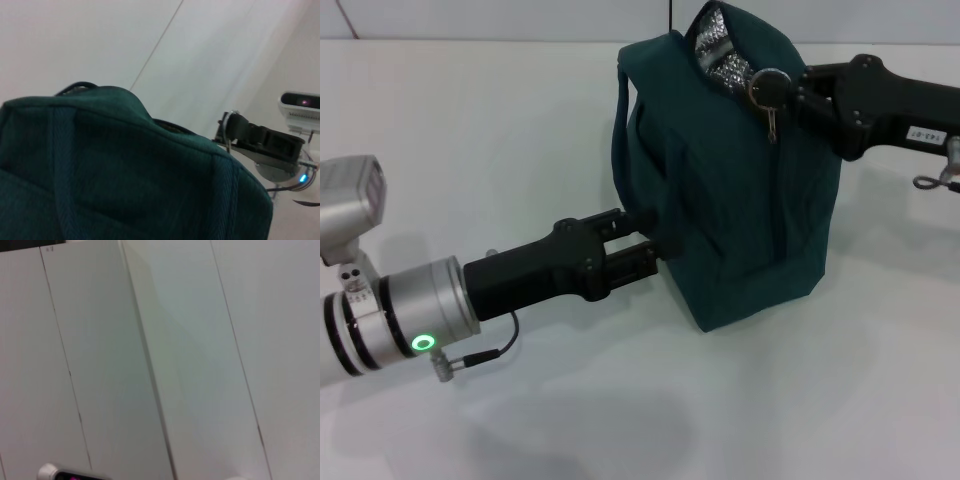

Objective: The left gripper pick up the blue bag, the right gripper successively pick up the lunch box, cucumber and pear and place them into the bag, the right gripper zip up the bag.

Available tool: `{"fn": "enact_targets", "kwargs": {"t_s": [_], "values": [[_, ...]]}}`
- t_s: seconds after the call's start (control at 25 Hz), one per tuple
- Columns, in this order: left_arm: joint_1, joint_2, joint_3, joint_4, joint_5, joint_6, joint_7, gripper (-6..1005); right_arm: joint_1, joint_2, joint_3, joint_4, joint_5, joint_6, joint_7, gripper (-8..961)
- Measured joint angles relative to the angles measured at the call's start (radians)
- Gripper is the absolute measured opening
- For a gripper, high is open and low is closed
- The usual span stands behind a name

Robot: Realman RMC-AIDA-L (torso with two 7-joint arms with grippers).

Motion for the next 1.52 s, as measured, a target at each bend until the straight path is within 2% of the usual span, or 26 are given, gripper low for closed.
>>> {"fn": "enact_targets", "kwargs": {"t_s": [0.24,0.48,0.76,1.24,1.52], "values": [[-0.030,-0.001,0.000,-0.024,0.003,0.001,-0.006,565,0.011,0.006,-0.004,0.003,0.014,0.016,-0.050,7],[-0.035,-0.001,-0.002,-0.029,0.001,0.001,-0.004,564,0.006,0.006,-0.009,0.005,0.075,-0.047,-0.091,7],[-0.034,0.003,-0.008,-0.025,-0.004,-0.005,-0.001,563,0.011,0.001,-0.052,0.006,0.073,-0.063,-0.080,7],[-0.004,0.013,-0.011,0.039,-0.045,-0.005,-0.008,561,0.007,-0.008,-0.091,-0.006,0.029,-0.134,-0.076,7],[-0.003,0.019,-0.005,0.089,-0.032,-0.004,-0.059,560,0.010,-0.004,-0.085,-0.008,0.018,-0.097,-0.085,6]]}}
